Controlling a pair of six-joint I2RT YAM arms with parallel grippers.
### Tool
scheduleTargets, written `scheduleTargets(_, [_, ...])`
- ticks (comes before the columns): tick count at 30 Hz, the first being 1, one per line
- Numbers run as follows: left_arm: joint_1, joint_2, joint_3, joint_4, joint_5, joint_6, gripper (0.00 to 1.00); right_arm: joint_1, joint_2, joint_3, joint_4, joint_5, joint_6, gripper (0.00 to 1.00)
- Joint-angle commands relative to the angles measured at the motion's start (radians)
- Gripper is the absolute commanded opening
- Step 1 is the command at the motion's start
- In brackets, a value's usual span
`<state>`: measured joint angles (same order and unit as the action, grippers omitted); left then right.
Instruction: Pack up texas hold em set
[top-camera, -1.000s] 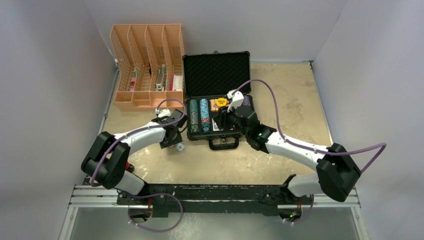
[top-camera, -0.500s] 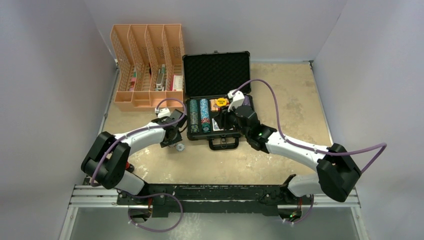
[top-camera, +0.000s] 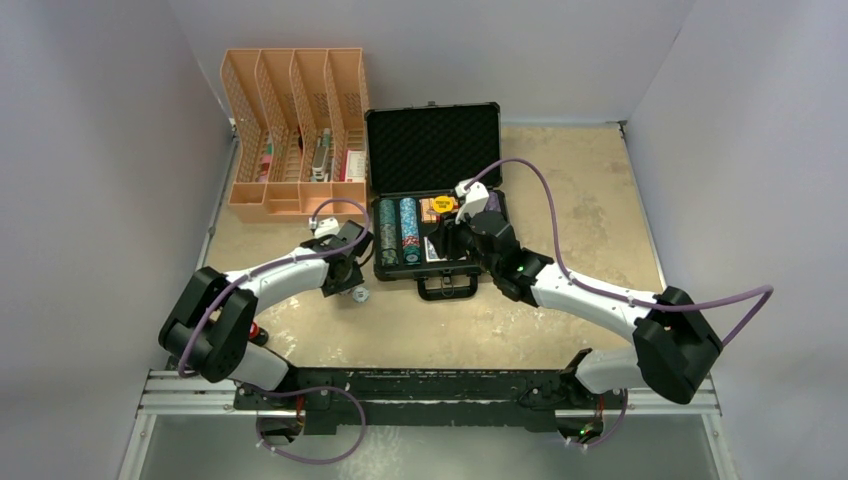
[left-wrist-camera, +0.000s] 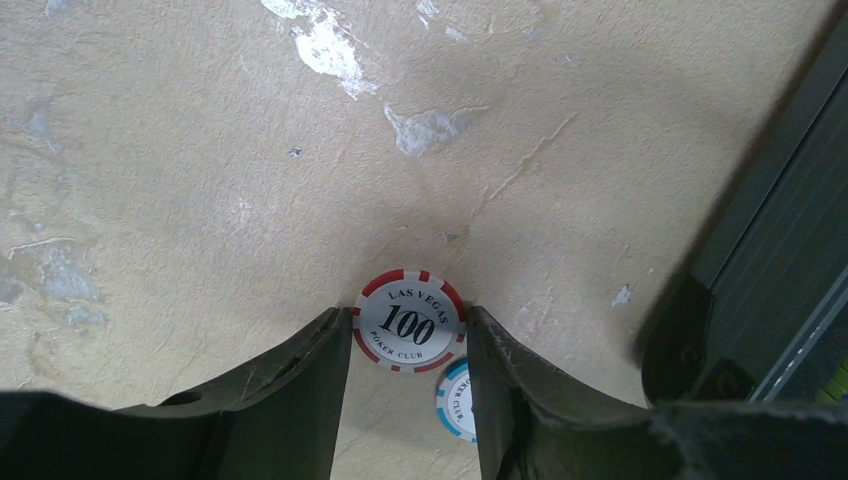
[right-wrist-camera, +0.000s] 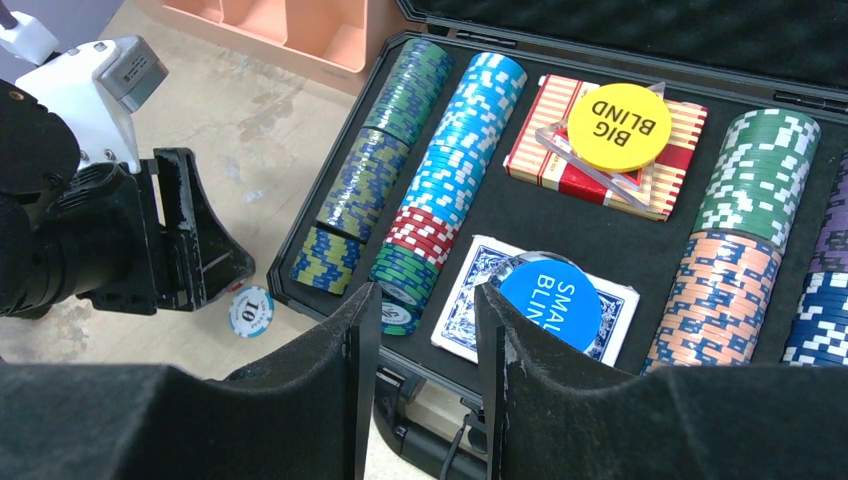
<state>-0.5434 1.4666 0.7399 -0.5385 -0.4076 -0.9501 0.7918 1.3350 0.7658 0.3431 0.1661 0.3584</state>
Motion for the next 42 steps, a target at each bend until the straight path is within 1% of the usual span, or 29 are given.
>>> scheduleTargets(1, [0.0,0.035,-0.048,-0.038,0.023,0.004,0.44,0.001,-0.01,0.015,0.035,0.018,0.007,0.42])
scheduleTargets(5, [0.0,0.045,-0.053,-0.025,0.003,0.0,0.4,0.001,-0.011,0.017,0.031,0.016,0.012,0.42])
scheduleTargets(9, [0.0,0.026,-0.053,-0.026,0.006,0.0,0.39,0.001,-0.014,0.017,0.022,-0.011,0.023,0.43])
scheduleTargets(14, [0.001,-0.071,-0.039,-0.059,0.033,-0.016,0.37,0.0,-0.02,0.002,0.02,-0.059,0.066,0.5])
scheduleTargets(15, [0.0,-0.094,-0.035,-0.067,0.044,-0.024,0.36,0.0,-0.02,-0.002,0.028,-0.08,0.073,0.51])
scheduleTargets(17, [0.001,-0.146,-0.027,-0.081,0.068,-0.038,0.36,0.0,-0.02,-0.017,0.051,-0.118,0.099,0.57])
scheduleTargets(20, [0.0,-0.213,-0.01,-0.107,0.093,-0.061,0.35,0.002,-0.021,-0.034,0.101,-0.142,0.107,0.63])
scheduleTargets(23, [0.0,-0.268,0.012,-0.117,0.121,-0.078,0.35,0.005,-0.023,-0.073,0.172,-0.207,0.153,0.65])
scheduleTargets(26, [0.0,-0.303,0.034,-0.115,0.152,-0.102,0.35,0.008,-0.018,-0.107,0.233,-0.24,0.203,0.65])
scheduleTargets(29, [0.0,-0.348,0.036,-0.07,0.203,-0.154,0.35,0.032,-0.007,-0.144,0.331,-0.272,0.242,0.65])
scheduleTargets(31, [0.0,-0.375,0.038,-0.023,0.236,-0.202,0.35,0.069,0.01,-0.146,0.359,-0.258,0.254,0.66])
scheduleTargets(35, [0.001,-0.398,0.052,0.091,0.282,-0.278,0.36,0.111,0.057,-0.118,0.37,-0.25,0.277,0.67])
scheduleTargets(39, [0.0,-0.397,0.059,0.158,0.309,-0.343,0.36,0.135,0.099,-0.083,0.382,-0.24,0.287,0.67])
scheduleTargets(42, [0.0,-0.4,0.059,0.2,0.331,-0.381,0.35,0.147,0.124,-0.053,0.373,-0.197,0.303,0.65])
